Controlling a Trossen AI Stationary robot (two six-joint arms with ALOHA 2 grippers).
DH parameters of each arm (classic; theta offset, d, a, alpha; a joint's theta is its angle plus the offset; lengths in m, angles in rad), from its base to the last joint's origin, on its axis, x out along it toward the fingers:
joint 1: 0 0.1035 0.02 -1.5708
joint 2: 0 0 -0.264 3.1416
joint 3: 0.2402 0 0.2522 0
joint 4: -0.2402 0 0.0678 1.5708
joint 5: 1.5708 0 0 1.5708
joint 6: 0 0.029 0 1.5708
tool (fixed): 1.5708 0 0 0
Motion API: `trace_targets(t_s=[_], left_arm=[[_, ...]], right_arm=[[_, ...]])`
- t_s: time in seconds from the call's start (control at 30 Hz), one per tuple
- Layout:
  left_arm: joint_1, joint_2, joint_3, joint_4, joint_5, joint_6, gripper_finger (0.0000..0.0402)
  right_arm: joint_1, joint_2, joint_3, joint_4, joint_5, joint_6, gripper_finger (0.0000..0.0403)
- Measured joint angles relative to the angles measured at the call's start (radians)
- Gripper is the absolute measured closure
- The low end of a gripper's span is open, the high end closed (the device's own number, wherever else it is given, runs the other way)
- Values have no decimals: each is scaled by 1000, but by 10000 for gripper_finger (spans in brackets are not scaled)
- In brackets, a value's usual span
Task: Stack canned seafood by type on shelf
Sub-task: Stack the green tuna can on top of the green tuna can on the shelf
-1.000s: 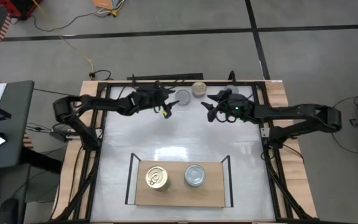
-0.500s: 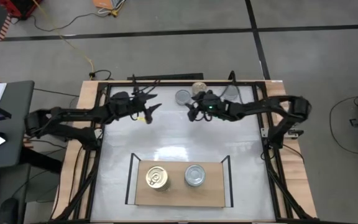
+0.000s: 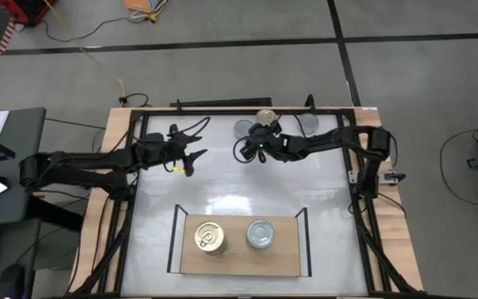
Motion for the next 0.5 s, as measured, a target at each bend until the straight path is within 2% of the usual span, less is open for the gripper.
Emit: trace_targets(t_s=[0.23,0.5], left_arm=[[-1,-65,0,-50,-3,-5,187],[-1,-59,0,-48,-2,1,187]], right_arm=[[1,53,0,32,28,3,148],[0,124,0,140,29,-52,148]])
